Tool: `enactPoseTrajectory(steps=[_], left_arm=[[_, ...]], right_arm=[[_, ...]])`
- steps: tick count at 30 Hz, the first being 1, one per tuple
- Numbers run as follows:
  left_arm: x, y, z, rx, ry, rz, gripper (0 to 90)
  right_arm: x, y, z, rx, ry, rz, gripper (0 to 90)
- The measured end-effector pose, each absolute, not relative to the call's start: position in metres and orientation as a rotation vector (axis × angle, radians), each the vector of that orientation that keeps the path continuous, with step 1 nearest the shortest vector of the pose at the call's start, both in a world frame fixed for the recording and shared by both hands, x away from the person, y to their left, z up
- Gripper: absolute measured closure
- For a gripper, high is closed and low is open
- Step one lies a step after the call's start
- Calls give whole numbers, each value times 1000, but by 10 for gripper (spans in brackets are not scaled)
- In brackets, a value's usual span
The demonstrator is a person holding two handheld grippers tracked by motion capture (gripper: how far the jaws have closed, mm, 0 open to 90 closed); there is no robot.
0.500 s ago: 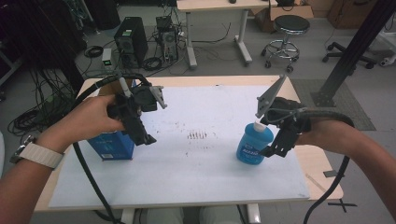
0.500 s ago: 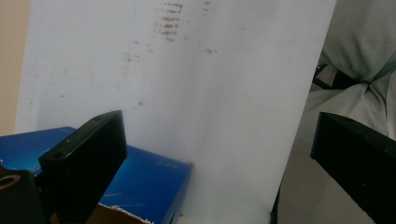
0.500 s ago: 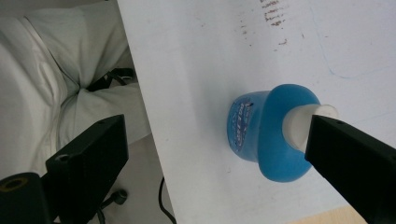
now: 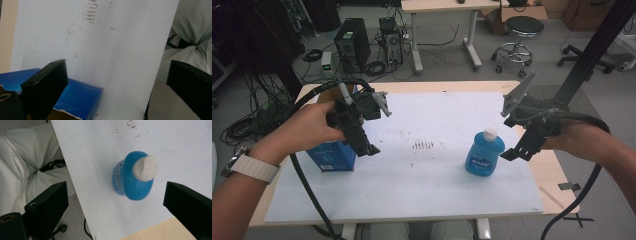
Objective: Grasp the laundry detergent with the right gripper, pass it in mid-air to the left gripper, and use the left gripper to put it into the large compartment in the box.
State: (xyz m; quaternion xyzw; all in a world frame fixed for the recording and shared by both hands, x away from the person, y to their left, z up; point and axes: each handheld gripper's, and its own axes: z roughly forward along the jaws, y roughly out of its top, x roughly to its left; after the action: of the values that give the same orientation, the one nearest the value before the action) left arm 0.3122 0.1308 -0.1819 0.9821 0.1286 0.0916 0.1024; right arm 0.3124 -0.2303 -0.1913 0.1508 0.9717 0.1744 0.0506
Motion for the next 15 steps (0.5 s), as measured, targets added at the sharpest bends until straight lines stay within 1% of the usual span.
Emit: enactPoseTrajectory(steps=[5,15], left_arm=[[311,130,-181,2901,378,272,42],[309,130,-182,2897,383,271,42]], right_arm=[[316,-243,-191,512,2936,538,58],[325,-272,-202,649,2909,556,57]])
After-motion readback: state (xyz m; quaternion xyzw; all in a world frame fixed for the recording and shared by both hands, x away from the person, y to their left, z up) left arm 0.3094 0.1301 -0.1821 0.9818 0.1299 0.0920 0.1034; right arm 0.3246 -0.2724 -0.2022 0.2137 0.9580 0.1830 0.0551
